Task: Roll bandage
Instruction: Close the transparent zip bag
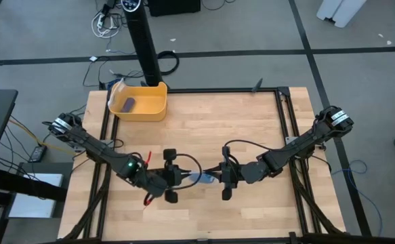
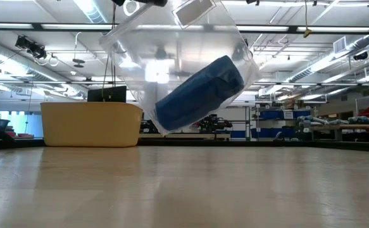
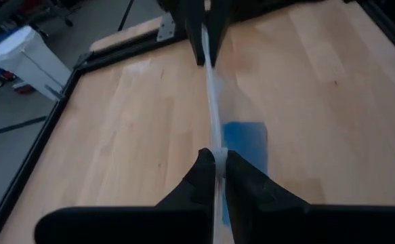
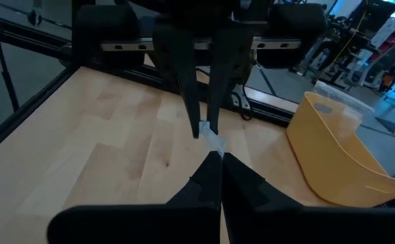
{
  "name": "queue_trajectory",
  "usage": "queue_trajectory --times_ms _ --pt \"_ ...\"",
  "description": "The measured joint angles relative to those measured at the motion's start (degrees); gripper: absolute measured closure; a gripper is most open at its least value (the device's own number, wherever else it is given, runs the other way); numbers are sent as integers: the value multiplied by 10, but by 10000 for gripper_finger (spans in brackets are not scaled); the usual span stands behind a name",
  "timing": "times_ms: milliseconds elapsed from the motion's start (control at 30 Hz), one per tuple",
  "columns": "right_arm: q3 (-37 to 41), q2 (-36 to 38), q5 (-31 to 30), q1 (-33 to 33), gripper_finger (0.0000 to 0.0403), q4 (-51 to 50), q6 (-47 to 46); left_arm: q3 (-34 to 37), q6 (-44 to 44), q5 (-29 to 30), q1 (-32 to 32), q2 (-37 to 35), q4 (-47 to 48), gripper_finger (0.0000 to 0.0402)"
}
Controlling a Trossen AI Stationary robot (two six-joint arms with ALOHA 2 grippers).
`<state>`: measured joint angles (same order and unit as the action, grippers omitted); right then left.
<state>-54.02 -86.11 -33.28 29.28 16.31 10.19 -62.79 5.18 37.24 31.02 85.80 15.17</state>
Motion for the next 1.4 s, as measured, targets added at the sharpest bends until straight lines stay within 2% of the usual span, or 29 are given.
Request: queue_trajectory --times_ms 767,1400 --pt "0 0 1 1 403 -3 0 0 86 0 41 0 104 379" --pt "0 1 -1 2 403 -6 0 0 166 -6 78 -29 174 381"
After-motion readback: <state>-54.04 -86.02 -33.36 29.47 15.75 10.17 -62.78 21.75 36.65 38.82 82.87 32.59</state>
